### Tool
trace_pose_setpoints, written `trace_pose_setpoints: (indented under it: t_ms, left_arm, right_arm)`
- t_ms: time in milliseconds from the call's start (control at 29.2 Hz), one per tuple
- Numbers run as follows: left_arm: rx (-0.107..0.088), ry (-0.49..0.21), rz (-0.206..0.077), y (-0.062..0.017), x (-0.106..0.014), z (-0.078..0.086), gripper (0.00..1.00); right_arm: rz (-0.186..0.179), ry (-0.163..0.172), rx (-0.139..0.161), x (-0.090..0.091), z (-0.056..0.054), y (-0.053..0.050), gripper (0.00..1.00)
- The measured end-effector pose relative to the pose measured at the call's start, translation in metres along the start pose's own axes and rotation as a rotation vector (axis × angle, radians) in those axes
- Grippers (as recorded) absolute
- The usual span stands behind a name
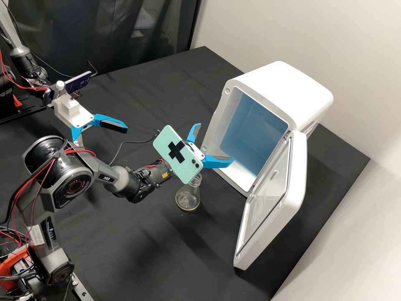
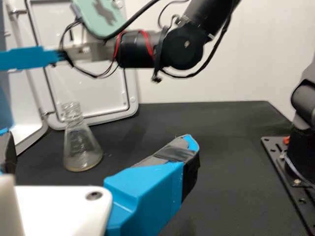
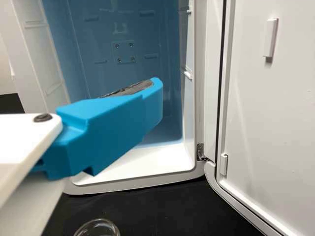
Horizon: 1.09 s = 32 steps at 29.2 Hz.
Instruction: Place the flask in the incubator
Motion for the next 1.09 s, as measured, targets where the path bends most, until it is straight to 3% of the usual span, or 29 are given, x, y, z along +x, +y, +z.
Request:
trace_pose_setpoints:
  t_ms: [103, 308, 547, 753, 1095]
  left_arm:
    - [0.003, 0.006, 0.002, -0.0013, -0.006, -0.004, 1.0]
    - [-0.004, 0.03, 0.026, -0.0002, -0.011, -0.013, 1.0]
    - [0.002, 0.06, 0.056, 0.0015, -0.015, -0.026, 1.0]
    - [0.005, 0.092, 0.036, -0.0035, -0.019, -0.039, 1.0]
    - [-0.003, 0.136, 0.036, -0.0041, -0.021, -0.049, 1.0]
  right_arm:
    - [0.0, 0.0, 0.0, 0.0, 0.0, 0.0, 1.0]
    - [0.0, 0.0, 0.0, 0.0, 0.0, 0.0, 1.0]
    - [0.0, 0.0, 0.0, 0.0, 0.0, 0.0, 1.0]
    - [0.0, 0.0, 0.0, 0.0, 0.0, 0.0, 1.0]
    - [0.001, 0.001, 0.003, 0.0, 0.0, 0.0, 1.0]
